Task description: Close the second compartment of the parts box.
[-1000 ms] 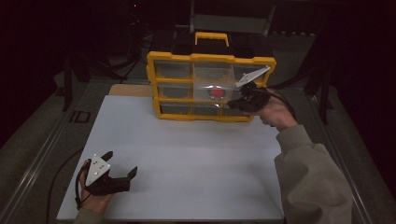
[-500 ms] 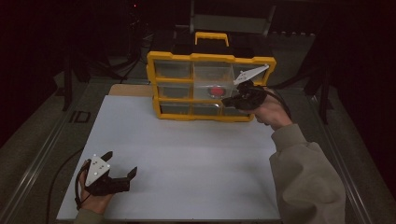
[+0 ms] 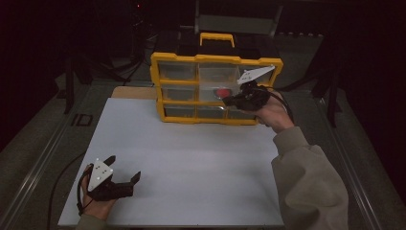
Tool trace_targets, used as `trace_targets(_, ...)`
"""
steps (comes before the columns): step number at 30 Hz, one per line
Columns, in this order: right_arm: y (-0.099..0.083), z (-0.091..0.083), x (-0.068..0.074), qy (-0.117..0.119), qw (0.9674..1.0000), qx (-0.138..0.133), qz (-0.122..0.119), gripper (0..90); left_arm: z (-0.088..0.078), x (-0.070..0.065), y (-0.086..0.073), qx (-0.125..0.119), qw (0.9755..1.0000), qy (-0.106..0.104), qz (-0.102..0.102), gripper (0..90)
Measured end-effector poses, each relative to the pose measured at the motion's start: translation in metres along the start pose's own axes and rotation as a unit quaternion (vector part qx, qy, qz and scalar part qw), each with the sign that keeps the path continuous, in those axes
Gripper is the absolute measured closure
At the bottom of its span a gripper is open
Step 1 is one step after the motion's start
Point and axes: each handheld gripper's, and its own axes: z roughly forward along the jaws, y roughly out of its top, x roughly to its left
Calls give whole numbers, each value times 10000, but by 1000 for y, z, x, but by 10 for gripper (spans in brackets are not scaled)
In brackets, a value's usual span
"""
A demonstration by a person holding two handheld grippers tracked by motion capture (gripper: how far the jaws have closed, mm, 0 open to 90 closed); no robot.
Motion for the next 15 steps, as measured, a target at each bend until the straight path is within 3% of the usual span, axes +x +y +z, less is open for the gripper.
trace_targets(4, 6, 8, 1, -315, 9995, -59, 33, 900, 0, 0, 0, -10, 10000, 2, -17, 1)
trace_targets(7, 7, 13, -7, -584, 9975, -257, 300, 900, -1, 1, 0, -22, 10000, 2, -23, 1)
trace_targets(9, 6, 15, -14, -582, 9963, -370, 517, 900, -1, 1, -1, -22, 10000, 4, -36, 1)
trace_targets(12, 4, 20, -19, -711, 9944, -444, 641, 900, 0, 1, -1, -14, 10000, 2, -38, 1)
trace_targets(15, 3, 24, -26, -979, 9901, -527, 857, 900, -1, 1, -1, -18, 10000, 7, -36, 1)
